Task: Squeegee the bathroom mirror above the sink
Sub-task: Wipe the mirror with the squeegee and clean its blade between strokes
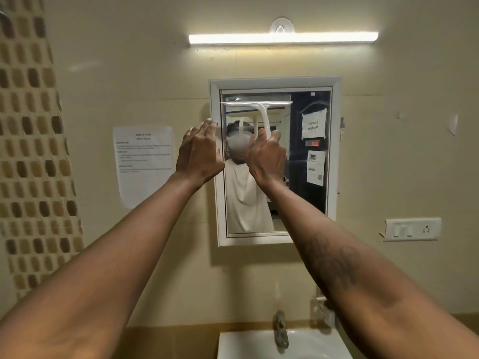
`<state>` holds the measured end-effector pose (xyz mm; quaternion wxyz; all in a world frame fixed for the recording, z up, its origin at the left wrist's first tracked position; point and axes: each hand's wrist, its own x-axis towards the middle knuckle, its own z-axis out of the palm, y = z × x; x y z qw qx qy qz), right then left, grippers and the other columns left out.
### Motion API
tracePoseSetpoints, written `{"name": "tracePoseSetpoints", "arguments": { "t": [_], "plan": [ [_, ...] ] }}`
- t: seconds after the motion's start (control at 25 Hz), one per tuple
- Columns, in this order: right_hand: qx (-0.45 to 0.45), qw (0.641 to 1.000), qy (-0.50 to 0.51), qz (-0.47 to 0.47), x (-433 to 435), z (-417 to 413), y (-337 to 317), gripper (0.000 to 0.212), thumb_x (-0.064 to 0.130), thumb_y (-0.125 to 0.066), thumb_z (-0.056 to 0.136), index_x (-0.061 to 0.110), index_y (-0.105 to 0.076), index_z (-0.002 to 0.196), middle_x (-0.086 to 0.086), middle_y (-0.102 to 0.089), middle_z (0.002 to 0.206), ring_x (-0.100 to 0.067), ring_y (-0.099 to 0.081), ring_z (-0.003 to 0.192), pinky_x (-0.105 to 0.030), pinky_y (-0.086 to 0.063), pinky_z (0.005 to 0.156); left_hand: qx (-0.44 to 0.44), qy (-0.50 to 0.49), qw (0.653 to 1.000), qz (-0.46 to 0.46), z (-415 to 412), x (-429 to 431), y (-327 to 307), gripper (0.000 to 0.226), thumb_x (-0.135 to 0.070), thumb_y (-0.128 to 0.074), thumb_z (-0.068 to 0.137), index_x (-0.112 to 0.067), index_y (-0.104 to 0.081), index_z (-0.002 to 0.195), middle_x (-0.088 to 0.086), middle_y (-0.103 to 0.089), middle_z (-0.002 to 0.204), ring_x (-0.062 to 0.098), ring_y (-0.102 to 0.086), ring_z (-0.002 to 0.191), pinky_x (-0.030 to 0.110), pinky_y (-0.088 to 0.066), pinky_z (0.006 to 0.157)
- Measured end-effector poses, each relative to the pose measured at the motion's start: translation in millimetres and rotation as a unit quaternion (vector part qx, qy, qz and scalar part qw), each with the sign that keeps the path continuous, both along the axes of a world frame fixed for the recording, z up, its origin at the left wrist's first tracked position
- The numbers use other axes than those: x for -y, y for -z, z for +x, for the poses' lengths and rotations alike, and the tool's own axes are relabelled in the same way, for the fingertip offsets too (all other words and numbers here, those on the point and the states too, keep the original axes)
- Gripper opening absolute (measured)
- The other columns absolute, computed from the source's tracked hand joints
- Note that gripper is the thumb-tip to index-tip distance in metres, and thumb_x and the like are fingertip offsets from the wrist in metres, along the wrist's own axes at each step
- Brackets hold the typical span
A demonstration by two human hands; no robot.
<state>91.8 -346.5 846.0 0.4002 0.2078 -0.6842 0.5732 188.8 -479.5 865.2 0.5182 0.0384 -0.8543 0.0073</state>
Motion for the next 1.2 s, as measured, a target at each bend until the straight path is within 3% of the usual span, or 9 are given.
{"name": "tracePoseSetpoints", "arguments": {
  "t": [0.16,0.28,0.48,0.8,1.08,1.2],
  "plan": [
    [-0.006,1.000,0.012,0.004,5.8,-8.7,-17.9,0.041,0.044,-0.037,0.110,0.008,-0.050,0.122,-0.004,-0.067,0.084,-0.019,-0.069,0.071,-0.039,-0.059,0.060,-0.004,0.001,1.000,0.002,-5.5,10.9,-16.0,0.070,-0.013,-0.059,0.085,-0.006,-0.039,0.152,0.014,-0.042,0.159,0.029,-0.038,0.148,0.044,-0.028,0.124],
    [-0.014,0.999,0.038,0.004,5.8,-16.5,-26.4,0.040,0.041,-0.038,0.111,0.005,-0.052,0.124,0.000,-0.062,0.083,-0.009,-0.059,0.062,-0.020,-0.039,0.049,-0.010,0.003,1.000,-0.001,-10.4,17.0,-24.1,0.070,-0.014,-0.060,0.085,-0.006,-0.040,0.152,0.014,-0.043,0.158,0.029,-0.039,0.148,0.044,-0.028,0.125],
    [-0.014,0.998,0.067,0.012,6.0,-29.6,-34.1,0.038,0.036,-0.041,0.111,0.003,-0.054,0.123,0.001,-0.055,0.085,0.003,-0.040,0.054,-0.011,-0.025,0.048,-0.011,0.005,1.000,0.005,-18.6,21.9,-27.4,0.070,-0.013,-0.059,0.084,-0.006,-0.041,0.151,0.014,-0.042,0.159,0.028,-0.038,0.148,0.043,-0.026,0.125],
    [-0.011,0.997,0.078,-0.003,24.4,-38.9,-38.9,0.035,0.036,-0.039,0.110,0.005,-0.053,0.118,0.009,-0.045,0.069,0.000,-0.041,0.055,-0.018,-0.026,0.048,-0.004,0.008,1.000,-0.003,-27.1,20.4,-31.5,0.070,-0.012,-0.060,0.085,-0.005,-0.040,0.152,0.014,-0.041,0.159,0.028,-0.037,0.149,0.043,-0.026,0.126],
    [-0.002,0.996,0.092,0.018,29.5,-44.2,-38.9,0.038,0.037,-0.037,0.110,0.004,-0.049,0.124,-0.005,-0.058,0.085,-0.019,-0.054,0.071,-0.029,-0.040,0.058,-0.001,0.011,1.000,0.001,-36.5,21.6,-32.0,0.071,-0.011,-0.060,0.085,-0.005,-0.040,0.152,0.015,-0.041,0.159,0.029,-0.037,0.149,0.043,-0.026,0.126],
    [0.002,0.994,0.102,0.030,28.3,-44.6,-34.7,0.036,0.037,-0.040,0.110,0.005,-0.049,0.123,-0.002,-0.055,0.083,-0.019,-0.053,0.070,-0.027,-0.035,0.052,0.004,0.011,1.000,0.011,-41.3,21.2,-28.0,0.071,-0.011,-0.059,0.085,-0.005,-0.039,0.153,0.015,-0.041,0.159,0.028,-0.037,0.149,0.043,-0.026,0.126]
  ]
}}
